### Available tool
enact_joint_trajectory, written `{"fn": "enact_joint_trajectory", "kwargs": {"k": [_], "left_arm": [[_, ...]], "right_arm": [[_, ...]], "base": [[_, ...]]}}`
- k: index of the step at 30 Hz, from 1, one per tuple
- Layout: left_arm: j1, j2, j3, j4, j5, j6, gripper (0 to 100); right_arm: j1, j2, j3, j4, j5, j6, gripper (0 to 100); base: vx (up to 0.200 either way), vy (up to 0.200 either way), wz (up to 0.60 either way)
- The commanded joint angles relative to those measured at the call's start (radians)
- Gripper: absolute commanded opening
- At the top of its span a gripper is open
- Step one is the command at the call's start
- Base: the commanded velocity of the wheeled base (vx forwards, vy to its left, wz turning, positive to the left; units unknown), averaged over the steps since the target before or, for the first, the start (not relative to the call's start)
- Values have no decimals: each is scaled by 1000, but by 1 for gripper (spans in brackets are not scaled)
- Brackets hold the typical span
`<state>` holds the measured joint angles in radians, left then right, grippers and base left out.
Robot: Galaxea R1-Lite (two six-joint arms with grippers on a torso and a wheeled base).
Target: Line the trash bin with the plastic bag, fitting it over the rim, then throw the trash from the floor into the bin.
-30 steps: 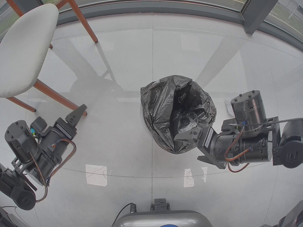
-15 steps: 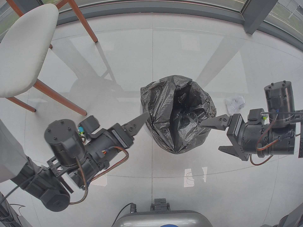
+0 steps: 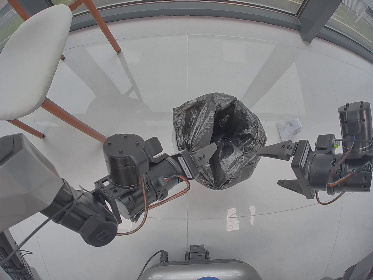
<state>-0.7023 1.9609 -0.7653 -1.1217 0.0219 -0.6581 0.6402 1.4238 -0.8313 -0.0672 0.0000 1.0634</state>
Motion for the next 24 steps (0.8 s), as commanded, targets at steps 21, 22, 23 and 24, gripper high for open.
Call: {"fn": "enact_joint_trajectory", "kwargs": {"k": [21, 22, 23, 24], "left_arm": [[1, 62, -45, 8, 13, 12, 100], [3, 64, -45, 8, 12, 25, 100], [3, 64, -46, 6, 12, 32, 100], [3, 64, -48, 6, 12, 34, 100]], "right_arm": [[-4, -29, 20, 0, -3, 1, 100], [-4, -31, 27, 0, -6, 0, 100], [-4, -33, 29, 0, -6, 0, 100], [-4, -34, 31, 0, -6, 0, 100]], "base": [[0, 0, 0], [0, 0, 0], [0, 0, 0], [0, 0, 0]]}}
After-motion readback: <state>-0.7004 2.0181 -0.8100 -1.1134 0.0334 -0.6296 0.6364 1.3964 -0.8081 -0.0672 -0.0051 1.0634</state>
